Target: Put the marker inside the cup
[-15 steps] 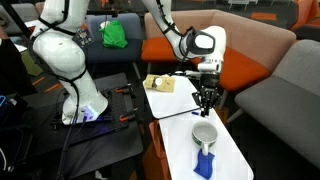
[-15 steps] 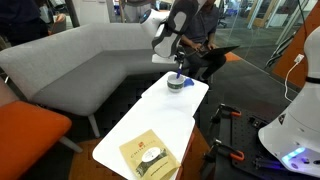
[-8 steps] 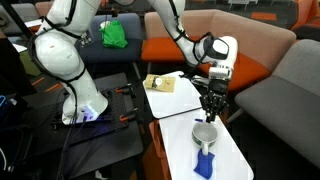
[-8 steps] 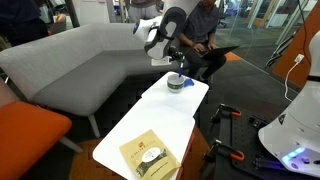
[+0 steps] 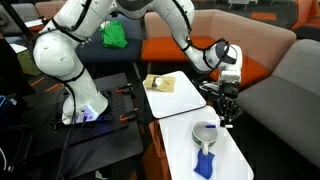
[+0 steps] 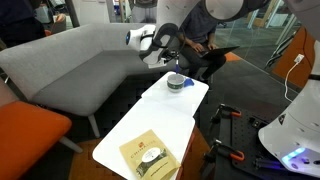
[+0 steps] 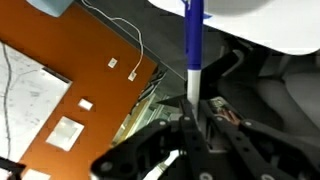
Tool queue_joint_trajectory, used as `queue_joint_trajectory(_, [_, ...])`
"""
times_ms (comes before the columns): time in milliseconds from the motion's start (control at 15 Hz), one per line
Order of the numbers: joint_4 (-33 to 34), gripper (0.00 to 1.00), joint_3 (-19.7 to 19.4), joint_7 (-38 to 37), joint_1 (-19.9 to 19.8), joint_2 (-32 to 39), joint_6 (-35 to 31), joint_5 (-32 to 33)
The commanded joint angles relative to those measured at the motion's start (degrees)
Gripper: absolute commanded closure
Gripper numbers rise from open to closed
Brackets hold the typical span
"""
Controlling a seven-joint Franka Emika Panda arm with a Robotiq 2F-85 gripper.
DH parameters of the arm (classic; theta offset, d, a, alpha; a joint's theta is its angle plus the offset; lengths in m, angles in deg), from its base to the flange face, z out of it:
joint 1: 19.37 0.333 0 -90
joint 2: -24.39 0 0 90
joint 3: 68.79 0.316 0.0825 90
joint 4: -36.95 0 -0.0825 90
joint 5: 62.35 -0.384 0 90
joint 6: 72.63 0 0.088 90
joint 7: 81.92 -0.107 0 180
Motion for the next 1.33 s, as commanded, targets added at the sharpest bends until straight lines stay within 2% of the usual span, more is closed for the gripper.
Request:
queue_joint_trajectory(0, [7.4, 0.97, 3.8, 0.0, -3.3, 4.5, 5.5, 2.3])
queue_joint_trajectory(400, [14.6, 0.97, 7.5, 0.5, -5.7, 10.8, 8.3, 1.2])
queue_joint_trajectory(867, [19.1, 0.97, 9.0, 2.0, -6.8, 14.7, 11.0, 0.6])
queue_joint_trajectory(933, [19.3, 0.94, 9.4, 3.3, -7.1, 14.7, 11.3, 0.6])
queue_joint_trajectory(1000, [19.8, 0.62, 9.7, 3.6, -7.3, 14.8, 11.9, 0.3])
queue_joint_trajectory(1133, [20.3, 0.56, 11.2, 5.0, -8.5, 14.4, 11.0, -1.3])
queue_joint_trajectory(1200, [20.4, 0.48, 12.0, 5.3, -9.1, 14.2, 9.8, -2.4])
queue_joint_trajectory(1267, [12.8, 0.41, 13.3, 6.8, -8.8, 8.2, 5.4, -3.0])
